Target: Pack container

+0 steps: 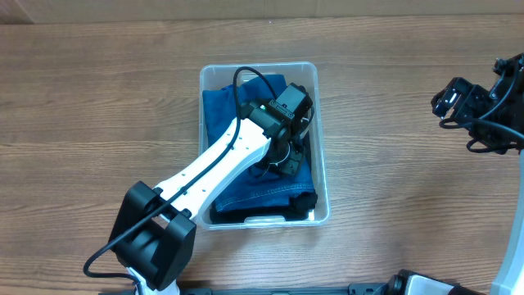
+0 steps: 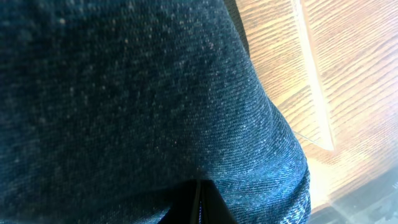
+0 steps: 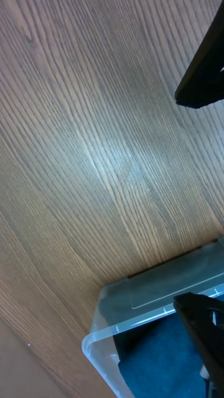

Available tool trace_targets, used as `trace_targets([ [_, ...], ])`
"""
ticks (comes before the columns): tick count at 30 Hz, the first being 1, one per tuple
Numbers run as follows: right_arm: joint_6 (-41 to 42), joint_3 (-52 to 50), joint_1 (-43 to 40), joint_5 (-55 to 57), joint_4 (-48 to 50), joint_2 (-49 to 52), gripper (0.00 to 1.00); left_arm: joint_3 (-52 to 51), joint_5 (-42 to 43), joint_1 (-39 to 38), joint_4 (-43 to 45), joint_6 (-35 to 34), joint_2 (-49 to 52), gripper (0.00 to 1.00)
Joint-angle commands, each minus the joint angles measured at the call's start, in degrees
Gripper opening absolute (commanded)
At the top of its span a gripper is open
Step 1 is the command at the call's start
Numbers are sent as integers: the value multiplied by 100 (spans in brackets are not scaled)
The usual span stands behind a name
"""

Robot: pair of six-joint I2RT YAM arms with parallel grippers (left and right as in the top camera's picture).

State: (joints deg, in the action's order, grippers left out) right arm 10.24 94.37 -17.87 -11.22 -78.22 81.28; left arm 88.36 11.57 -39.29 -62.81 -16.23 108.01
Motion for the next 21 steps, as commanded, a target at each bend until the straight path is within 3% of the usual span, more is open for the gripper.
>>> trace_targets([
  [1,-63,9,24,-48,26,-13,100,192,-551,0,-291,-68,-404,4],
  [3,-120,9,26,-63,63,-13,100,490,-1113,151,-466,-74,-1097,4],
  [4,-299,9,61,-168,111,-13,100,553,-1294,313,-470,-76,-1462,11],
  [6,-887,9,424,-343,339,-7,100,555,-1652,953,-450,-407,-2109,74],
  [7,-1051,9,654,-341,474,33,100,555,-1725,1340,-439,-509,-2273,100],
  [12,-1213,9,1412,-155,1176,774,100,553,-1711,3158,-433,-525,-2271,100],
  [15,-1213,11,1416,-212,1473,909,100,553,-1755,3648,-398,-413,-2214,100],
  [18,-1220,9,1394,-70,1086,688,100,551,-1744,3939,-479,-404,-2455,100],
  [21,-1154,-9,1394,170,1060,-179,100,131,-1475,3930,-446,-48,-3517,100],
])
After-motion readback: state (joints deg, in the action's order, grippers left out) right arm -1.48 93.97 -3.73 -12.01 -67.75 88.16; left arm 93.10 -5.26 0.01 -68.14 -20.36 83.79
